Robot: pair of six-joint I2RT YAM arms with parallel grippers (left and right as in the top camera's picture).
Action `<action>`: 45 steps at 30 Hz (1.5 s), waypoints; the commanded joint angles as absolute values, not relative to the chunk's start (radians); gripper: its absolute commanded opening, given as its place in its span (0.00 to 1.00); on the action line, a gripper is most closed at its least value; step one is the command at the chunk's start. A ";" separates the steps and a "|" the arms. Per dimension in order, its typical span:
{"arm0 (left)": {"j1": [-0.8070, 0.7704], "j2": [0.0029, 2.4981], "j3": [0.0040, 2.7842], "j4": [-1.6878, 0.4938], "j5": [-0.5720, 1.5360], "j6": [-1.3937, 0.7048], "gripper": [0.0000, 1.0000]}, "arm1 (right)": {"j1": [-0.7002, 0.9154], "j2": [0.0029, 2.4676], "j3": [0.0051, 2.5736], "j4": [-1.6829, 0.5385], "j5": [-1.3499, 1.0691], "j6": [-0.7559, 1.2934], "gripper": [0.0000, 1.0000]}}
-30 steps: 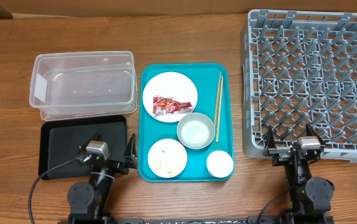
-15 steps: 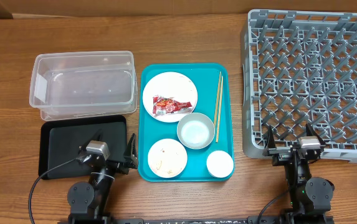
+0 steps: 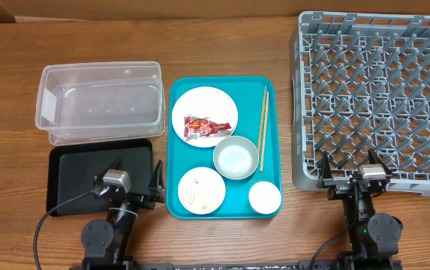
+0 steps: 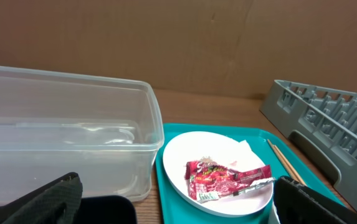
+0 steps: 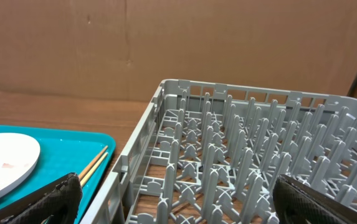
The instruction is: Sort waste into correct bins and load items into the dishwasher
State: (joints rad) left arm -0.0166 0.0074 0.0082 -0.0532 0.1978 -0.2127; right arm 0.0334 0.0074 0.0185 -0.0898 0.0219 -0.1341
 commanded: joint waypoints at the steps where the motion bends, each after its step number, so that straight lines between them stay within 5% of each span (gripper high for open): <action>1: -0.020 0.006 0.005 -0.054 0.220 -0.268 1.00 | 0.032 0.003 0.008 -0.078 -0.002 -0.127 1.00; 15: -0.020 0.006 0.006 0.006 0.468 -0.498 1.00 | 0.032 0.003 0.015 -0.035 -0.543 0.087 1.00; 22: -0.020 0.017 0.172 0.026 0.512 -0.497 1.00 | 0.032 0.028 0.230 -0.257 -0.546 0.086 1.00; 38: -0.020 0.778 1.117 -0.921 0.527 -0.318 1.00 | 0.032 0.745 1.110 -0.920 -0.517 0.080 1.00; 45: -0.020 0.970 1.241 -1.051 0.764 -0.329 1.00 | 0.032 0.907 1.191 -1.036 -0.624 0.083 1.00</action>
State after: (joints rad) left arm -0.0185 0.9283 1.2179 -1.0420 0.6254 -0.3588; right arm 0.0334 0.8825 1.1641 -1.0256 -0.5583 0.0788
